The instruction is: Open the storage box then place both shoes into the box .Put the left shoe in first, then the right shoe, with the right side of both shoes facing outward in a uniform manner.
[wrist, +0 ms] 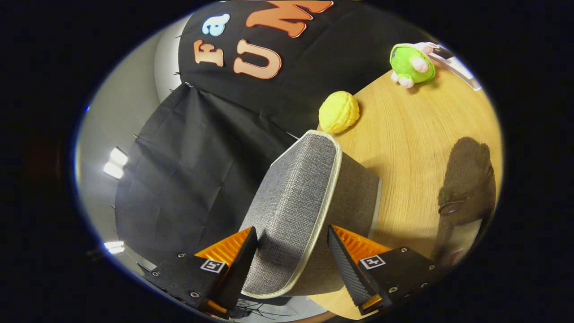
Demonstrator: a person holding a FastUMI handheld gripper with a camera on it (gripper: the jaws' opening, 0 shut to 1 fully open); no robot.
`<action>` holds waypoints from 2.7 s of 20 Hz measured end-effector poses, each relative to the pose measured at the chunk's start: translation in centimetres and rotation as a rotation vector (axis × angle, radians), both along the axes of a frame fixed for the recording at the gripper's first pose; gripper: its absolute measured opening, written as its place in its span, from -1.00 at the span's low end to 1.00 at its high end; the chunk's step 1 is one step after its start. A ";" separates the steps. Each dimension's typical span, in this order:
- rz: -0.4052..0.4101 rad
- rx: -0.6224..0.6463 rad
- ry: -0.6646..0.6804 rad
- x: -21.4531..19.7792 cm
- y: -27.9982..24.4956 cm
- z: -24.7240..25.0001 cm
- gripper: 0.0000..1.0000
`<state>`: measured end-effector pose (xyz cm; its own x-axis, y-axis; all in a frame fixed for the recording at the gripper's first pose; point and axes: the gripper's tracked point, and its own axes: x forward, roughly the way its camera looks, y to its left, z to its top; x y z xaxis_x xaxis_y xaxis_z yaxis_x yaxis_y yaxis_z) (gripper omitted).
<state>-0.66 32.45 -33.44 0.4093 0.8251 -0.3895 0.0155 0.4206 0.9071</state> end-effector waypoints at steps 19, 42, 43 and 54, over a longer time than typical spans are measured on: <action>0.013 -0.101 -0.167 0.8 -0.9 5.1 -0.64; 0.039 0.022 -0.384 4.6 13.6 18.4 -0.71; 0.036 0.029 -0.386 4.8 14.7 18.5 -0.71; 0.186 -0.014 -0.372 1.3 22.8 15.1 0.14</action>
